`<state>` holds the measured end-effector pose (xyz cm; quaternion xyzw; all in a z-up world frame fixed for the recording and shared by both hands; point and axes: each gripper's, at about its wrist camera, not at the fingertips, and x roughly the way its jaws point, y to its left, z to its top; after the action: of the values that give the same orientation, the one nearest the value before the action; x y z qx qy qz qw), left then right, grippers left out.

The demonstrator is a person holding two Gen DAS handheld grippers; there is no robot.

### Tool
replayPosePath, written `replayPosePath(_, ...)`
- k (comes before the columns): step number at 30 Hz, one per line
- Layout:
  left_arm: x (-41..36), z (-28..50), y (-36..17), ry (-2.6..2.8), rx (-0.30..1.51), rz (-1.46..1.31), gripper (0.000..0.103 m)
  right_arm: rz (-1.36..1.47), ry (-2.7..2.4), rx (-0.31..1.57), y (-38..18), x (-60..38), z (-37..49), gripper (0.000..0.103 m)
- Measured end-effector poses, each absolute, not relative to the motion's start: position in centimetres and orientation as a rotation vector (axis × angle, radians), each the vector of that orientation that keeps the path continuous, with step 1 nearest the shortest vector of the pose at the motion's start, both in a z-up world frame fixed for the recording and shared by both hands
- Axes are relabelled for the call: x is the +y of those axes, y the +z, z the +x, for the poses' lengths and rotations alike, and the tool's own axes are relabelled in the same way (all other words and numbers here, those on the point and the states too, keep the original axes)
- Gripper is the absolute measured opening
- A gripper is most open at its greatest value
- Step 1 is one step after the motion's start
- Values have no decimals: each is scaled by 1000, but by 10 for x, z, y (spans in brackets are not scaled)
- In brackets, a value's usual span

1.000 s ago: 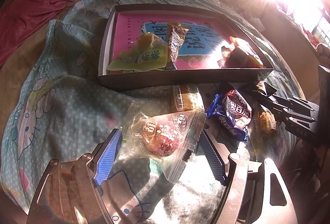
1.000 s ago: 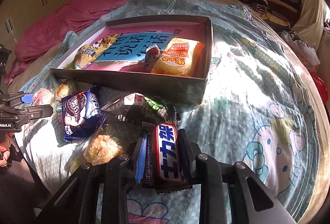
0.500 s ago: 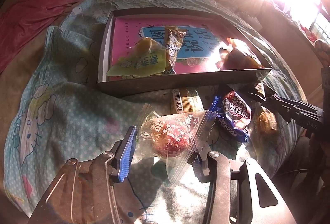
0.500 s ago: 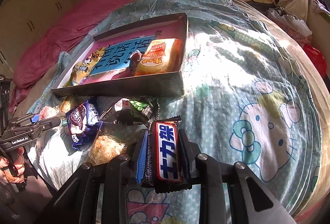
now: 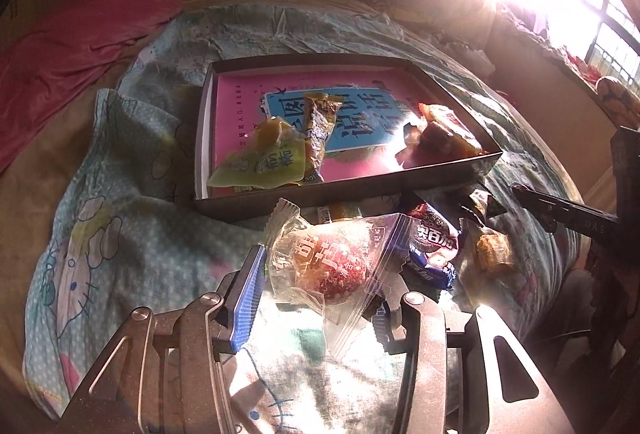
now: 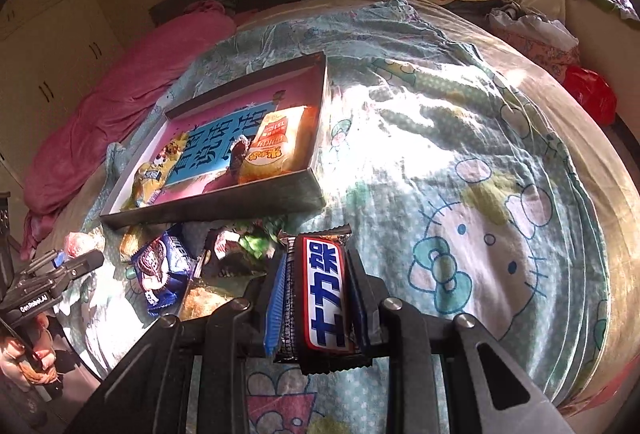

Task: Organize snacks
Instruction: 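Lift the Snickers bar with the right tool while the left tool grasps the clear bag with red snack, then carry the Snickers bar with the right tool while the left tool carries the clear bag over the tray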

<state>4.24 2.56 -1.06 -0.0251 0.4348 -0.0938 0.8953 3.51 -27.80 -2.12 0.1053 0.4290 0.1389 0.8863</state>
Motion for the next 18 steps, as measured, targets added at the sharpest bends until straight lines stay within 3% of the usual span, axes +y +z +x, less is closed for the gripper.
replayPosePath(18,31,40,1,-181,855,-55,49,213,361,797,8,-251,36,29)
